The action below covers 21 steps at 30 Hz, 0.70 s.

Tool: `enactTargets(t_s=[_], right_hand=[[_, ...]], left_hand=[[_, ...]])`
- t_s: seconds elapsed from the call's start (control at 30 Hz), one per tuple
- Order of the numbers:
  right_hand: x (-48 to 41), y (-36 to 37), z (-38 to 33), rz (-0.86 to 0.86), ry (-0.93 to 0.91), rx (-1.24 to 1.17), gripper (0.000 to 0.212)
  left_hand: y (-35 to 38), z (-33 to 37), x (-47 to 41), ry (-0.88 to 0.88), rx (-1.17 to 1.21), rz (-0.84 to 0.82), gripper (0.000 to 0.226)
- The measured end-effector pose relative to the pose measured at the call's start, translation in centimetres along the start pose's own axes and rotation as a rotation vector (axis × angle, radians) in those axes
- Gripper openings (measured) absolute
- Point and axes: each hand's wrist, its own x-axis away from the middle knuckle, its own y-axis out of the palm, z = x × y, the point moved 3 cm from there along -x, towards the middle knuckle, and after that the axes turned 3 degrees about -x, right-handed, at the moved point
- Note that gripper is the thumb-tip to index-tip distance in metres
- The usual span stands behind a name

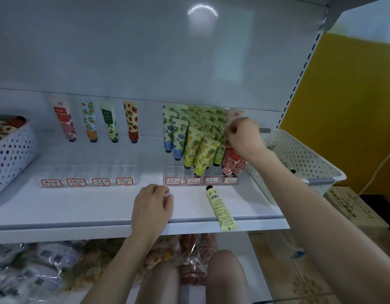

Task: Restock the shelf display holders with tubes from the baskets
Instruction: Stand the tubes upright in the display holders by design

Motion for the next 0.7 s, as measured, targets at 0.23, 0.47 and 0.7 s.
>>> enactTargets(t_s=[0.23,0.47,0.7], right_hand=[[-0.5,-0.2,-0.1,-0.039,-0.049,0.111,0.025],[-1.2,-0.3,0.2,-0.037,-0.042,0.191,0.019],[-0.9,-0.3,0.3,-0.033,-0.077,0.142,0.017]], left_hand=[[0.2,0.0,0.0,-0.007,-0.021,-0.008,0.010],[0.4,-0.2,0.0,-0.029,-0.006,-0.017,0.010],[0.5,-0.2,-0.1,-0.018,-0.012,-0.005,0.009]])
